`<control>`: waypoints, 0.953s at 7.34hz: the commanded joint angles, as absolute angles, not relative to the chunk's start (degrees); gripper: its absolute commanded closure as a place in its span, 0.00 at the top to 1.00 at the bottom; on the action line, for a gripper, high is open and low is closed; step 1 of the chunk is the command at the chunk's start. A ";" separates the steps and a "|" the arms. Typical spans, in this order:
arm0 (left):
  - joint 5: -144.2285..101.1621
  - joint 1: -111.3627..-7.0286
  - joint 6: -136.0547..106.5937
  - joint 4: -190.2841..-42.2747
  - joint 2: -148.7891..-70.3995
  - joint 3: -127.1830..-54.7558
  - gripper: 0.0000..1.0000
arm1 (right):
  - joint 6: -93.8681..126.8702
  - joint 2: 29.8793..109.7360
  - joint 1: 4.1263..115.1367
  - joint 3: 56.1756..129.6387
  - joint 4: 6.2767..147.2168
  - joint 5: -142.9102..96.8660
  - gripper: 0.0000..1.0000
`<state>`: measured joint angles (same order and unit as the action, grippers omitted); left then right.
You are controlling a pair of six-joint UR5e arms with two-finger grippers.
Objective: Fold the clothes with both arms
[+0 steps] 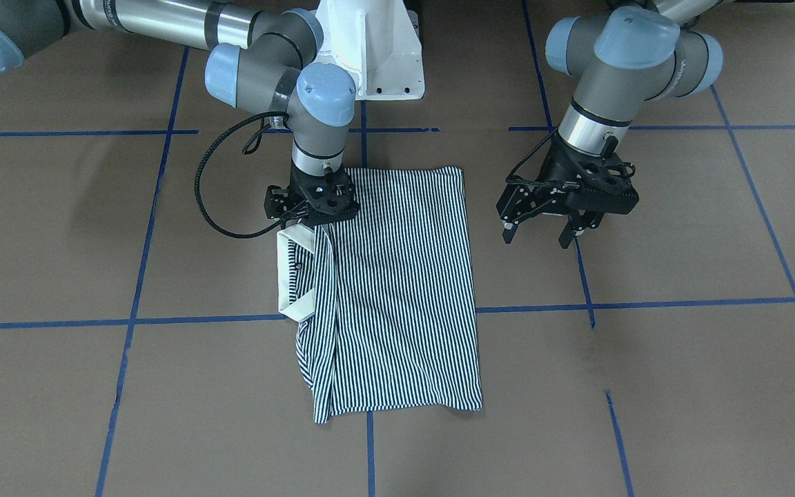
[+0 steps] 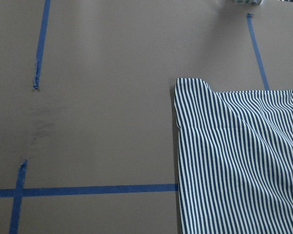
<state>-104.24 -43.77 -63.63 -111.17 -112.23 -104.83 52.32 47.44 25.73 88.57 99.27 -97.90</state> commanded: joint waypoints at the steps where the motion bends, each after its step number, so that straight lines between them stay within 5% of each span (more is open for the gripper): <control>1: -104.24 -43.77 -63.63 -111.18 -112.24 -104.77 1.00 | 52.65 47.29 25.49 88.42 99.14 -97.91 1.00; 7: -104.24 -43.77 -63.54 -111.18 -112.41 -104.59 1.00 | 52.65 47.37 24.87 86.75 99.49 -98.00 1.00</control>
<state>-104.24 -43.77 -63.55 -111.19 -112.40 -104.60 52.65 47.35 24.93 86.81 99.45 -97.93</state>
